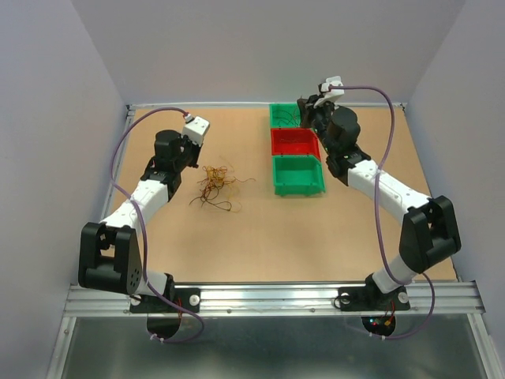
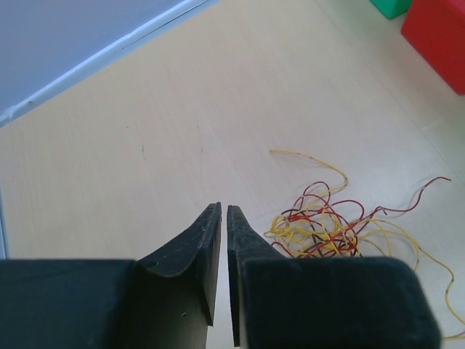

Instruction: Untangle the cables

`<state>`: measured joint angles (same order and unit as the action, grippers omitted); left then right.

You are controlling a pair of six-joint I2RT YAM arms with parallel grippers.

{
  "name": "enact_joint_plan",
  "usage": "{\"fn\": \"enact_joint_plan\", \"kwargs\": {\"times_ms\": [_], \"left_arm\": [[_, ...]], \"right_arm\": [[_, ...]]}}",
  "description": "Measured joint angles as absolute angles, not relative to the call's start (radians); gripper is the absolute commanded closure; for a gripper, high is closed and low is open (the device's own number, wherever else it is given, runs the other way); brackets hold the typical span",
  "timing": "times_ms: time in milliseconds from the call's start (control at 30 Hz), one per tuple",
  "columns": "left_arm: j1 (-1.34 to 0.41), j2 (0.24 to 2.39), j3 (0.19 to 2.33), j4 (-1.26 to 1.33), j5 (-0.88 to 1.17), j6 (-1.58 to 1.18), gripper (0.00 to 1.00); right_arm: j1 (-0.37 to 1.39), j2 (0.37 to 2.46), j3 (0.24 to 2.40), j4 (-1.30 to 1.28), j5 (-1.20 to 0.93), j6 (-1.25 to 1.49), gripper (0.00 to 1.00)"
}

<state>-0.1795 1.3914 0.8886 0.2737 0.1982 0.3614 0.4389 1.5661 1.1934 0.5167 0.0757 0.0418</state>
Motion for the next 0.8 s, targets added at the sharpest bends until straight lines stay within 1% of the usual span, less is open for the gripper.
{"fn": "enact_joint_plan", "kwargs": {"times_ms": [133, 433, 633, 800], "left_arm": [[-0.179, 1.390, 0.881, 0.273, 0.202, 0.362, 0.80], [-0.179, 1.389, 0.877, 0.273, 0.207, 0.362, 0.79], [-0.179, 1.389, 0.877, 0.273, 0.207, 0.362, 0.79], [-0.179, 1.389, 0.877, 0.273, 0.210, 0.362, 0.79]], "right_arm": [[0.439, 1.596, 1.195, 0.535, 0.086, 0.029, 0.99], [0.433, 1.784, 1.226, 0.532, 0.086, 0.019, 0.99], [0.432, 1.802, 1.226, 0.540, 0.098, 0.024, 1.00], [0.432, 1.854, 1.226, 0.590, 0.150, 0.023, 1.00]]}}
